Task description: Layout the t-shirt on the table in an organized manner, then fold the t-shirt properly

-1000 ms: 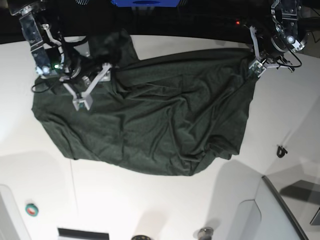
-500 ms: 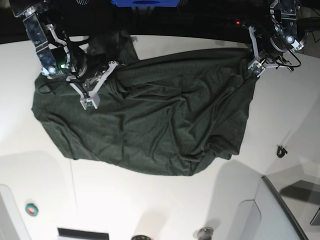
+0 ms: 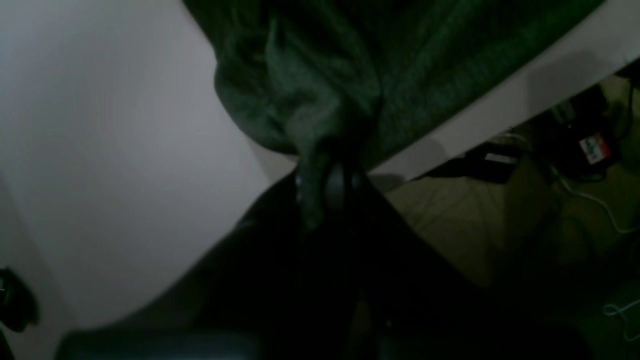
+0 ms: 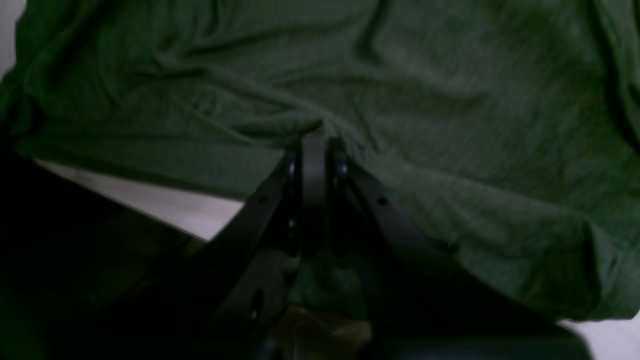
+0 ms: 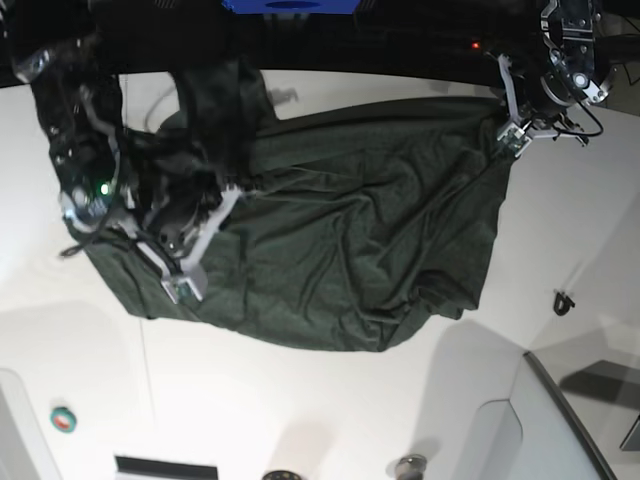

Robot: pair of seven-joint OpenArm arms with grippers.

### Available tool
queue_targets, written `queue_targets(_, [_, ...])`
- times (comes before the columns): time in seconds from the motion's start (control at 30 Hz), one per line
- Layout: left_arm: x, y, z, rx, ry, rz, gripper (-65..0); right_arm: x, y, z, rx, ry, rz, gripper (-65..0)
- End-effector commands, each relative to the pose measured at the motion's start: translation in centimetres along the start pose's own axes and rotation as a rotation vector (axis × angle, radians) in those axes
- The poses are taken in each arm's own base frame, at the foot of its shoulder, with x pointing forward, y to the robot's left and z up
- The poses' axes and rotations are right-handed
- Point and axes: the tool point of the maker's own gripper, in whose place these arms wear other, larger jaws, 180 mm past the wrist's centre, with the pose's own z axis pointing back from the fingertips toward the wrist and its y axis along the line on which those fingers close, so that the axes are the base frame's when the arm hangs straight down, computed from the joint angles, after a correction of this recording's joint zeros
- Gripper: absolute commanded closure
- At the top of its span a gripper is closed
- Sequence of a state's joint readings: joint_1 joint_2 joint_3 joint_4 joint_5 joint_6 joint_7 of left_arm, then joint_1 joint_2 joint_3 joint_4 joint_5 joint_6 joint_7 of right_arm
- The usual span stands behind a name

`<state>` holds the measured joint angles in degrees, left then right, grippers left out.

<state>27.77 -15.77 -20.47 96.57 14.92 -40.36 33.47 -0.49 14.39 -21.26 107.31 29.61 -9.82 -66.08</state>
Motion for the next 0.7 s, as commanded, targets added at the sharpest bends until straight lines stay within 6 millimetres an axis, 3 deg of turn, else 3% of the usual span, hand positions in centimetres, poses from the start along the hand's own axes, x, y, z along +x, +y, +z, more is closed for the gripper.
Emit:
queue_targets(0.0, [0.2,0.8,0.4,0.024,-0.011,-0.007,0.0,0.1,1.0,0.2,0.029,-0.002,-0.002,-5.4])
queue_targets(0.17, [0.3,0.8,0.4,0.024,-0.013,-0.006,0.0,-3.3,2.0,-1.4,0.049,0.111,-0.006,-33.8])
queue_targets(0.2, [0.3,0.8,0.4,0.024,-0.013,-0.006,0.0,-3.7,1.9,-1.9,0.045,0.109,-0.004,-36.8])
queue_targets(0.4, [0.3,0.8,0.4,0.024,-0.013,-0.006,0.0,-6.3,0.3,-4.5,0.006,0.148,-0.049,-37.7])
queue_targets(0.67, [0.1,0.7,0.4,0.022,-0.008,-0.007,0.0,-7.4,-0.6,-5.4,-0.013,0.172,-0.065,-35.1])
